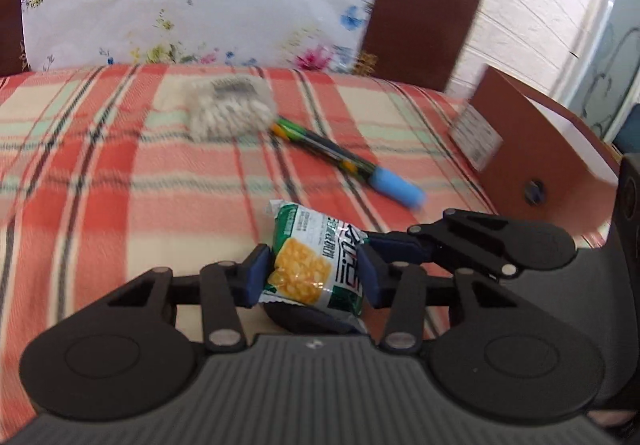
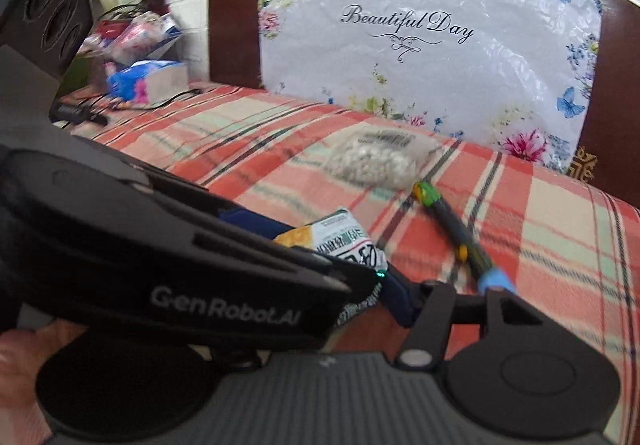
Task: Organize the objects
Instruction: 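Drop the green snack packet into the brown box, opening the left gripper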
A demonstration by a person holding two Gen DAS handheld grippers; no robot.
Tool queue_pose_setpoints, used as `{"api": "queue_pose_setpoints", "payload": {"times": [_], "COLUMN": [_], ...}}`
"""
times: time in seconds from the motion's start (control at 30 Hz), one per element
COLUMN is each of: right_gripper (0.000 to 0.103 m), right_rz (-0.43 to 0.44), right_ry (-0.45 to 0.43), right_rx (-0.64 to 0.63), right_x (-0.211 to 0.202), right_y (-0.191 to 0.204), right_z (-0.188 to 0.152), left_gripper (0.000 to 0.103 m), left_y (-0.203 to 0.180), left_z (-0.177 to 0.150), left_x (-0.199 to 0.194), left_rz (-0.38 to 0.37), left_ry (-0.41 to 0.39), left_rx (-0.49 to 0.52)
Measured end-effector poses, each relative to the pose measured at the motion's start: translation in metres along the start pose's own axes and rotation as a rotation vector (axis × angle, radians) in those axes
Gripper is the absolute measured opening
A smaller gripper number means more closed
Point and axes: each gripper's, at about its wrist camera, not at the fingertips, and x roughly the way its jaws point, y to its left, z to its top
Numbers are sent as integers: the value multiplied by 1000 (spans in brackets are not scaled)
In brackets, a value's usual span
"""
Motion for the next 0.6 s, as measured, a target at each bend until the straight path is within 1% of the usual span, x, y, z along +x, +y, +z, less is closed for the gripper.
{"api": "queue_pose_setpoints", "payload": {"times": [0.07,0.13,0.23,0.3,0.43,0.53,0.6], "right_gripper": [58,58,58,57,57,57,57], "right_rz": [10,0,-48,-112,-271,-381,-448], "right_ry": [2,-3,-24,-69,-234,-323,-350], "right_rx": [8,5,9,23,41,80,106], "right_x": [-28,-60,-99,-123,-174,-202,-214], "right_y": [7,13,14,6,-29,-66,-93], "right_z": [-20,-41,-67,-74,-62,-50,-44], "left_gripper": [49,49,49,49,49,49,49], "left_y": [-18,-42,-79,-105,-174,-223,-251], "left_z": [-22,-39,-45,-34,10,43,60], "left_x": [-16,-28,-35,-39,-45,-34,-19], "left_rz": [-26,-45,-71,-102,-146,-176,-196], "left_ry": [4,15,40,18,-104,-161,-177], "left_rx": [3,18,56,89,233,323,362]}}
